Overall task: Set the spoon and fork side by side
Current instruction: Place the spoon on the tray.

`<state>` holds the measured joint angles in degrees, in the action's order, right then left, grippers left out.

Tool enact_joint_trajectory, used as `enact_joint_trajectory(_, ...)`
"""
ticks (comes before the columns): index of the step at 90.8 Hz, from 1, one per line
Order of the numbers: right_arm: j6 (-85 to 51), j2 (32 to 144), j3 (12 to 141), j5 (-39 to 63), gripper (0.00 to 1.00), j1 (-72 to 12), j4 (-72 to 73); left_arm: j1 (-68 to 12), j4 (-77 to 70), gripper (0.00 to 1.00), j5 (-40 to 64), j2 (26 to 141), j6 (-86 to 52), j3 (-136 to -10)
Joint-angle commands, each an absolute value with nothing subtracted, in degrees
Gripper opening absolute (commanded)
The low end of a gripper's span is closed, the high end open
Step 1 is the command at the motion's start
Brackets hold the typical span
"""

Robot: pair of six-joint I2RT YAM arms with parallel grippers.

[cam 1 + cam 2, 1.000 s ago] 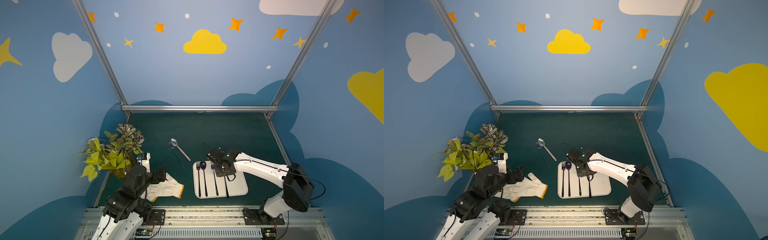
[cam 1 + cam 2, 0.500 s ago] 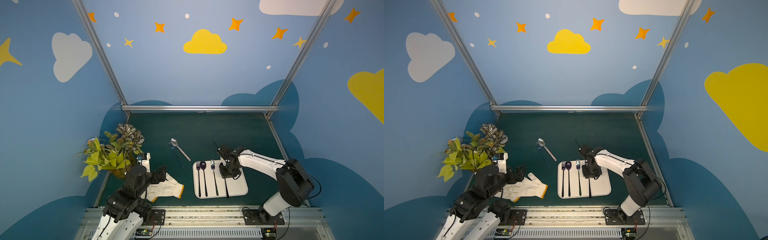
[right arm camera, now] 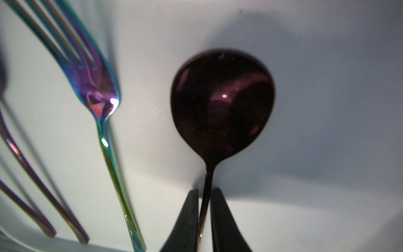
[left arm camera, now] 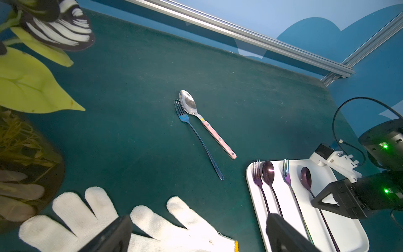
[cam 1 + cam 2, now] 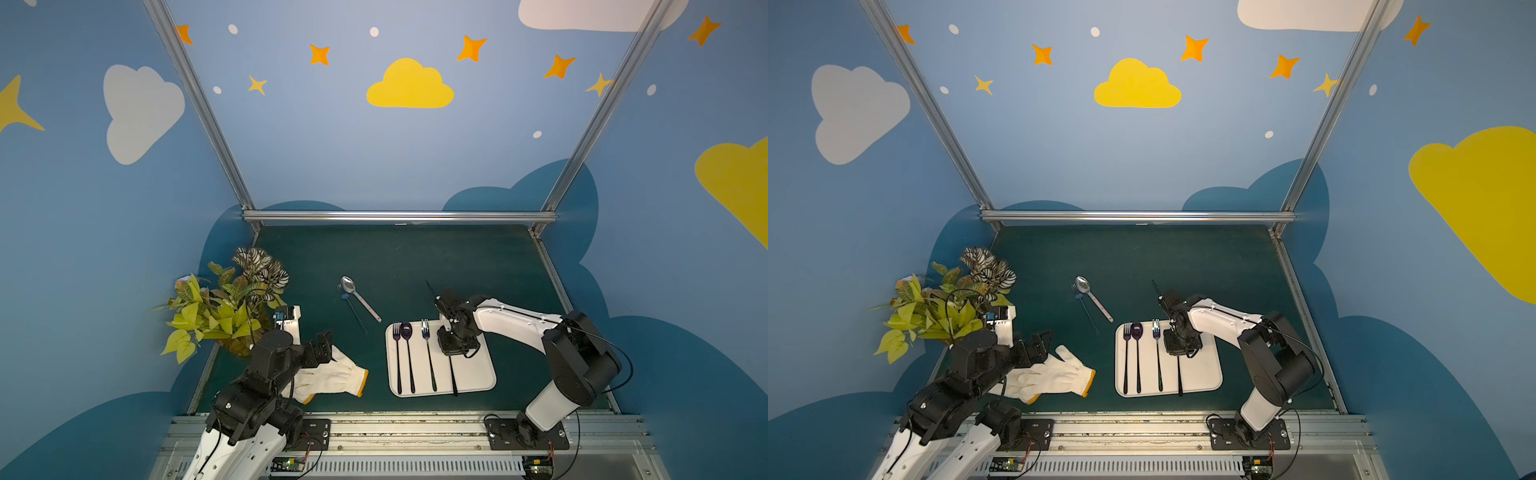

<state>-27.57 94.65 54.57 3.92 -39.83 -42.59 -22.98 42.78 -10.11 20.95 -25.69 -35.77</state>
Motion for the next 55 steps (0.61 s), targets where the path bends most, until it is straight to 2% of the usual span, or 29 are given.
enact_joint_trajectory(1,-28.64,95.76,55.30,3.69,0.11,-39.57,-41.45,-22.77,42.33,1.00,-10.62,20.87,-25.00,-35.42)
enact_joint_trajectory(55,-34.45,97.51,57.09,4.77,0.05,-40.22,-38.67,-22.84,42.30,1.00,-10.81,20.62,-25.16,-35.31)
